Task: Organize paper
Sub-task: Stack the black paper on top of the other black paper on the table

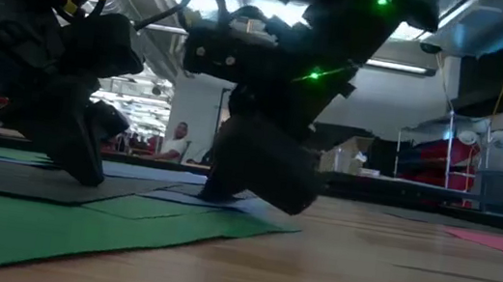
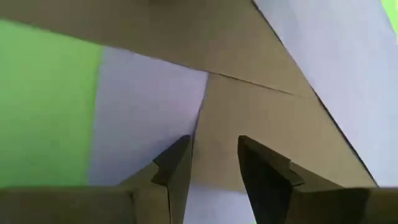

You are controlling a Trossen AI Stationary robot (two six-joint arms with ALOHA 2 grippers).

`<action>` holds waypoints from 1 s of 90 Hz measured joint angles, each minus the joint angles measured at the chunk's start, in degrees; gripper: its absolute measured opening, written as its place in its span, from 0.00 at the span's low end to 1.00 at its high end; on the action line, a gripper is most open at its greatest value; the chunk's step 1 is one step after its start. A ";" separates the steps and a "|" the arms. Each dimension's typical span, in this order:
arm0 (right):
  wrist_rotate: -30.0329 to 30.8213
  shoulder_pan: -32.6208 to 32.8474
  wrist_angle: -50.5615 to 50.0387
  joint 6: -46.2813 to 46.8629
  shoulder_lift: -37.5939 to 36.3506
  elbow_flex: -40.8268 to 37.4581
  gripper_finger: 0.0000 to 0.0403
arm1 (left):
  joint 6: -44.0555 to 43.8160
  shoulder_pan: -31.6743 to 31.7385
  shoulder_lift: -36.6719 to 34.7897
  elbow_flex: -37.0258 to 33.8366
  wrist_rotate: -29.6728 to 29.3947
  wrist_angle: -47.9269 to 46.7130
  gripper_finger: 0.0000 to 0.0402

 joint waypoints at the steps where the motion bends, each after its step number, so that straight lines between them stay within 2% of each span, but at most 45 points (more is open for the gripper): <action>1: -0.14 -0.15 0.06 -0.04 0.00 0.00 0.30 | 0.00 0.00 0.00 0.00 0.00 0.01 0.00; 16: -2.09 -1.76 0.06 -0.28 0.00 0.04 0.26 | 0.00 0.00 0.00 0.00 0.02 0.00 0.00; 24: -1.94 -1.96 -0.08 -1.16 0.00 0.04 0.18 | 0.00 -0.02 0.00 0.00 0.03 0.02 0.00; 34: 1.03 -1.83 -0.59 -3.17 0.00 0.00 0.04 | 0.06 -0.02 0.00 0.00 0.02 0.02 0.00; 38: 1.90 -1.82 -0.58 -3.55 0.00 0.00 0.02 | 0.09 -0.02 0.00 0.00 0.02 0.02 0.00; 72: 4.89 -0.28 -1.20 -4.81 -0.02 0.05 0.00 | 0.17 -0.31 0.00 0.00 -0.12 0.02 0.00; 90: 6.56 1.55 -9.86 -2.86 -0.05 2.58 0.00 | -0.09 -1.73 -0.13 0.04 0.09 0.11 0.00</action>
